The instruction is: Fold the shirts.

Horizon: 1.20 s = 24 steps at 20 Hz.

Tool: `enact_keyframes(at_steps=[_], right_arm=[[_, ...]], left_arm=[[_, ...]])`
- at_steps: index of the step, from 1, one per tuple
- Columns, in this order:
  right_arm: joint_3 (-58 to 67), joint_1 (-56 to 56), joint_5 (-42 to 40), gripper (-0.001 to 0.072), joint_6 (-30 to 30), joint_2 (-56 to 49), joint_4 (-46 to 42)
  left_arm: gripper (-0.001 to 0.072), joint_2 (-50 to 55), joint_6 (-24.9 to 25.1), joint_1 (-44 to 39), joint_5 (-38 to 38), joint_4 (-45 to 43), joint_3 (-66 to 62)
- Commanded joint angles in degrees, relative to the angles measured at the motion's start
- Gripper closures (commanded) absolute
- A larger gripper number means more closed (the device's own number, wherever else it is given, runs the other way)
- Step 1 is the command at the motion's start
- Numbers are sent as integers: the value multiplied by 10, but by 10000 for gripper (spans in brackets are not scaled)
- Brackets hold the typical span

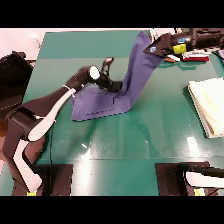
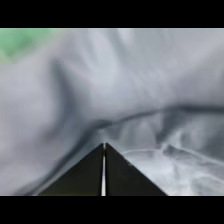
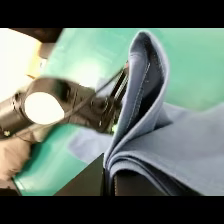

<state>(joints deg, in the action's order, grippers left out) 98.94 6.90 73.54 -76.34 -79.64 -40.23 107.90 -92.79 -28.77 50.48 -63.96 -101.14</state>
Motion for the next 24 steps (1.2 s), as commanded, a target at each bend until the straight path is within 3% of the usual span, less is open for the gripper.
enact_keyframes(at_steps=[1,4,6,7,8,9,11,13,14,18,20,22,24], right_arm=[[5,73,-59,692,-9,-12,2],[5,166,-129,692,-9,-58,3],[5,241,-218,690,-4,-105,30],[6,277,-273,633,23,-132,58],[17,304,-307,454,44,-160,78],[40,325,-320,349,53,-189,71],[87,332,-279,344,56,-222,60],[103,308,-214,439,51,-220,-5],[94,292,-190,439,43,-210,-38],[-43,190,-149,439,0,-134,-150],[-123,120,-124,421,-10,-111,-165],[-176,61,-108,70,-21,-116,-163],[-209,20,-99,70,-27,-144,-139]], left_arm=[[685,-47,-3,66,87,-70,-50],[685,-132,0,157,133,-113,-80],[685,-195,3,215,133,-122,-83],[685,-223,3,239,132,-127,-83],[685,-244,3,257,132,-128,-83],[685,-260,3,272,134,-129,-83],[685,-282,5,289,141,-129,-83],[685,-286,18,286,150,-127,-83],[685,-285,19,279,156,-127,-83],[685,-279,33,229,153,-126,-83],[685,-278,35,205,153,-126,-83],[685,-274,48,186,151,-125,-83],[685,-271,48,170,151,-125,-83]])
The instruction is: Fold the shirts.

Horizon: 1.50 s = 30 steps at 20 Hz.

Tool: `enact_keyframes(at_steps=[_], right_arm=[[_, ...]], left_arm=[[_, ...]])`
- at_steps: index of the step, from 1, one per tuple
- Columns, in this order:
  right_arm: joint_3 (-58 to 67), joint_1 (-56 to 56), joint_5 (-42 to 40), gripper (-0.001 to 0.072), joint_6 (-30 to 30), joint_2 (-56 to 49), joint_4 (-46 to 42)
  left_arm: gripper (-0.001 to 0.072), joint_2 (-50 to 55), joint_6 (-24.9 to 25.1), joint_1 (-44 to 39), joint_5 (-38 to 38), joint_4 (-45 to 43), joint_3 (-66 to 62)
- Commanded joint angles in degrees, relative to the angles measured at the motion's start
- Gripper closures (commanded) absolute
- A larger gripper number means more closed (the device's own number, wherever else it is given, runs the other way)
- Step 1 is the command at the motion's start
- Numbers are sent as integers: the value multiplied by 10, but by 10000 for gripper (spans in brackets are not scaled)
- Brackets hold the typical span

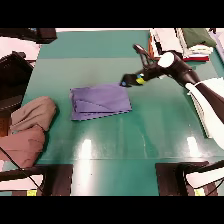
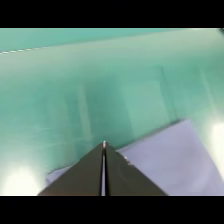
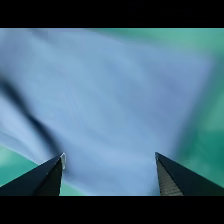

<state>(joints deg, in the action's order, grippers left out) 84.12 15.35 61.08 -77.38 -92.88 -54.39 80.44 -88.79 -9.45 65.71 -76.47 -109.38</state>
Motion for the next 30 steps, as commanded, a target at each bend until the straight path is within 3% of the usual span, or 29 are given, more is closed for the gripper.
enact_keyframes(at_steps=[1,8,11,12,13,15,18,24,30], right_arm=[[-69,-74,25,90,-16,-28,29],[31,-5,24,137,-10,-176,153],[97,44,10,380,-4,-226,169],[118,57,9,579,6,-236,169],[135,64,7,693,18,-238,167],[163,60,5,692,21,-229,164],[182,10,23,692,16,-172,90],[182,-194,131,692,-8,-26,-73],[182,-431,128,692,-12,48,-86]], left_arm=[[685,7,9,-30,-2,0,0],[685,16,14,-45,-7,5,0],[685,16,14,-45,-6,14,1],[685,16,14,-45,-5,23,1],[685,16,14,-45,-5,36,1],[686,16,14,-49,-6,51,1],[686,16,15,-86,-5,29,1],[685,16,23,-160,-22,25,0],[685,16,23,-164,-22,29,0]])
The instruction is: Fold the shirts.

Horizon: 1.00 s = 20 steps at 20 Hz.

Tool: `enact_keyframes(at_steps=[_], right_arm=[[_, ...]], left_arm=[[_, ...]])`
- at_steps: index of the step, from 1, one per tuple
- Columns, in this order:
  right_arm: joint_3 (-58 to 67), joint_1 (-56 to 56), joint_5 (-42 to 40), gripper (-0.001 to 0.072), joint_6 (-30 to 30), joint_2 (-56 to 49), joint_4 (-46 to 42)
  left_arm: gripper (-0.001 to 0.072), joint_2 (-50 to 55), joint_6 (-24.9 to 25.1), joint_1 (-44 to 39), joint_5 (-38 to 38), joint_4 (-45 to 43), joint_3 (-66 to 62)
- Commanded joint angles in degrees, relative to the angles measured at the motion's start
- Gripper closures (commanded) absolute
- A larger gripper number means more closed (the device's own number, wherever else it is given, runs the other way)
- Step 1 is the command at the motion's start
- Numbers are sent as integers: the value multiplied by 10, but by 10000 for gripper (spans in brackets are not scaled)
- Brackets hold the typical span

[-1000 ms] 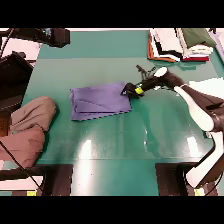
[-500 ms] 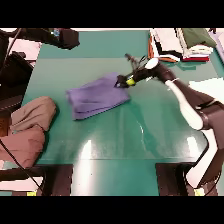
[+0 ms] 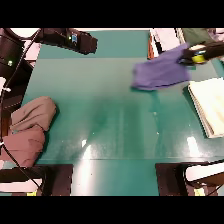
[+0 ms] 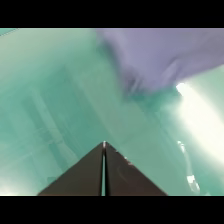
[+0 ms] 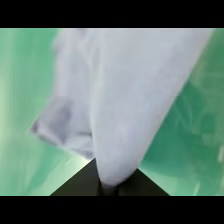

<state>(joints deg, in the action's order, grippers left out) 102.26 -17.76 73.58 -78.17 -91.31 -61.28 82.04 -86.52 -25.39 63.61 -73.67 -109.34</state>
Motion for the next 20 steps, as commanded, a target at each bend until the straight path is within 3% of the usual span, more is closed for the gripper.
enact_keyframes(at_steps=[1,6,16,20], right_arm=[[1,-129,-6,692,-4,36,-15],[1,-215,-35,692,-4,33,31],[148,-216,-14,692,-10,40,40],[120,-233,6,692,-35,77,-42]], left_arm=[[685,0,0,-5,-1,1,0],[685,0,-5,-5,-1,2,0],[684,0,-4,-5,5,1,0],[685,0,-3,-5,5,1,0]])
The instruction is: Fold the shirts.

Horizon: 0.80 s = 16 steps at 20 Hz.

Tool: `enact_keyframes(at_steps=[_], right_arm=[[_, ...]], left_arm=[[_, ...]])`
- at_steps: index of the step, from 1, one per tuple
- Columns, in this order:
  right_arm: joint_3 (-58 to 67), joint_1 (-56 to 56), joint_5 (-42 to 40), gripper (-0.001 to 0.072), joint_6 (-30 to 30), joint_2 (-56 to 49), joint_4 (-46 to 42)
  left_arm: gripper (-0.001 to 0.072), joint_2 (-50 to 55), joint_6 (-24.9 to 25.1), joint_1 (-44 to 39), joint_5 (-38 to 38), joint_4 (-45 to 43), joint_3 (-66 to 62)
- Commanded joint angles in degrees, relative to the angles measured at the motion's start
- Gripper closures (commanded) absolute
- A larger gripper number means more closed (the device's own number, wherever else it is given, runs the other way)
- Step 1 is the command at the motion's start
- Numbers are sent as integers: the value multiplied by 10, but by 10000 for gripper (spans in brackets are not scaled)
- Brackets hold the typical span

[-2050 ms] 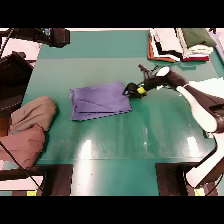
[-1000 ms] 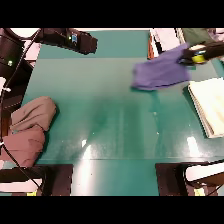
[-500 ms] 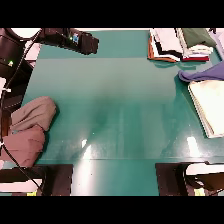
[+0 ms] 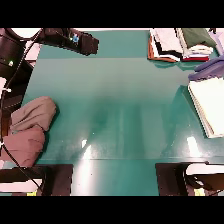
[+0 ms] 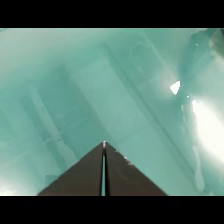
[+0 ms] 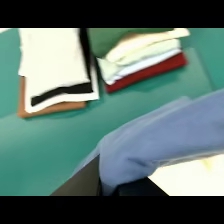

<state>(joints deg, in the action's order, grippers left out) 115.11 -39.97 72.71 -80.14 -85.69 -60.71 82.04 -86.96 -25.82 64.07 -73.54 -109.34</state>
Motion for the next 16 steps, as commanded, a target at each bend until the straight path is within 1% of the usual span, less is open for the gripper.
enact_keyframes(at_steps=[1,5,7,10,11,12,13,14,16], right_arm=[[-38,-18,17,692,-15,38,-51],[-184,-62,48,692,-15,110,-61],[-266,-83,64,692,-15,154,-111],[-389,-114,65,680,-15,218,-169],[-429,-125,65,511,-15,235,-184],[-462,-136,63,270,-15,247,-197],[-483,-148,64,137,-15,255,-204],[-492,-162,68,107,-15,261,-199],[-473,-171,67,108,-16,271,-165]], left_arm=[[684,0,5,0,2,0,0],[685,0,5,0,9,-1,0],[685,0,5,0,9,-2,0],[684,0,19,0,11,-2,0],[684,0,20,0,12,-2,0],[684,0,20,0,12,-2,0],[684,0,19,0,11,-2,0],[684,0,20,0,11,-2,0],[684,0,19,0,11,-2,0]])
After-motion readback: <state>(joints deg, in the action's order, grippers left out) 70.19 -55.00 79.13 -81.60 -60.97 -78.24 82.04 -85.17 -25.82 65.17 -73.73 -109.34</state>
